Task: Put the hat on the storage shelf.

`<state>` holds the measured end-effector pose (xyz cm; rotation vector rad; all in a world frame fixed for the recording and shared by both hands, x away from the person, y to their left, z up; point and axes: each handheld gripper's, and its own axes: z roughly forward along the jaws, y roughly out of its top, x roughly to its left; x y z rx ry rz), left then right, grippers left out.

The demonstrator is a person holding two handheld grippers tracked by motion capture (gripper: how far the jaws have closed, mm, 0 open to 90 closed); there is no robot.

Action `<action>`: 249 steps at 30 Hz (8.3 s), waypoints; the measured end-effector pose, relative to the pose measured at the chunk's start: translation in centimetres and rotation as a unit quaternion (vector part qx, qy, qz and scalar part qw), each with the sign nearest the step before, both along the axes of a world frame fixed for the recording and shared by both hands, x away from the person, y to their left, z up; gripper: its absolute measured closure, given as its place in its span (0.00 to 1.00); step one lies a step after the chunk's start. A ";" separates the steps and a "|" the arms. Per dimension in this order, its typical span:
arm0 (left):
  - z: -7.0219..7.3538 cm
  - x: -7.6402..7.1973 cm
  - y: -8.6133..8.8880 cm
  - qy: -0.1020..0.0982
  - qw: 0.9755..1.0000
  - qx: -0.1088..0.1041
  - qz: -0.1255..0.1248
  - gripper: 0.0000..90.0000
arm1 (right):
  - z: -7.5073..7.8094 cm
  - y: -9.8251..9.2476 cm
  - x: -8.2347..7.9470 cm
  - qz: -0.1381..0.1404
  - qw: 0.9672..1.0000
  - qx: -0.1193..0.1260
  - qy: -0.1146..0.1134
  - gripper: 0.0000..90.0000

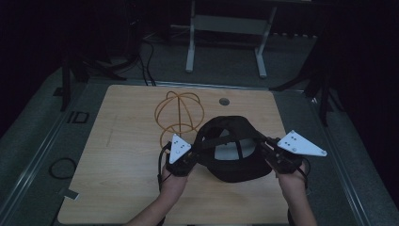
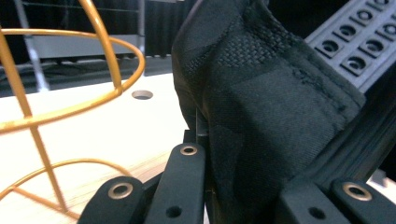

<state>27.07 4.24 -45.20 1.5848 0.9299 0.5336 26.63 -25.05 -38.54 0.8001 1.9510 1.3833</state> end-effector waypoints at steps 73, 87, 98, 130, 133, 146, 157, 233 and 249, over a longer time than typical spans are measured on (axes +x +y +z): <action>6.9 -0.6 2.7 -0.136 0.936 -0.001 -0.324 0.98 | 0.0 0.9 -4.5 0.236 0.969 -0.068 -0.022 0.47; 6.9 -0.6 1.8 -0.134 0.931 -0.020 -0.338 0.98 | -0.1 1.8 -3.3 0.189 0.980 -0.057 -0.001 0.67; 6.4 -0.4 2.5 -0.127 0.939 -0.026 -0.320 0.97 | 0.3 1.6 -3.0 0.146 0.989 -0.027 0.015 0.98; 3.9 -1.5 6.7 -0.107 0.960 0.021 -0.259 0.53 | 6.8 -1.0 -1.0 0.075 0.996 0.020 -0.044 0.98; 3.2 -1.7 7.5 -0.096 0.964 0.025 -0.245 0.38 | 7.4 -0.5 0.1 0.056 0.997 0.004 -0.051 0.98; -2.3 -2.9 11.4 -0.033 0.979 0.041 -0.195 0.03 | 10.1 1.2 3.8 0.021 0.997 0.003 -0.076 0.98; -6.5 -5.0 15.0 -0.015 0.990 0.027 -0.139 0.03 | 11.1 5.6 7.6 0.015 0.997 -0.026 -0.070 0.98; -9.5 -6.4 18.2 0.009 0.994 0.000 -0.112 0.03 | 5.2 19.3 11.2 0.127 0.983 -0.116 0.057 0.46; -9.4 -6.4 18.2 0.004 0.994 0.011 -0.108 0.03 | 4.5 16.8 10.7 0.135 0.983 -0.103 0.073 0.38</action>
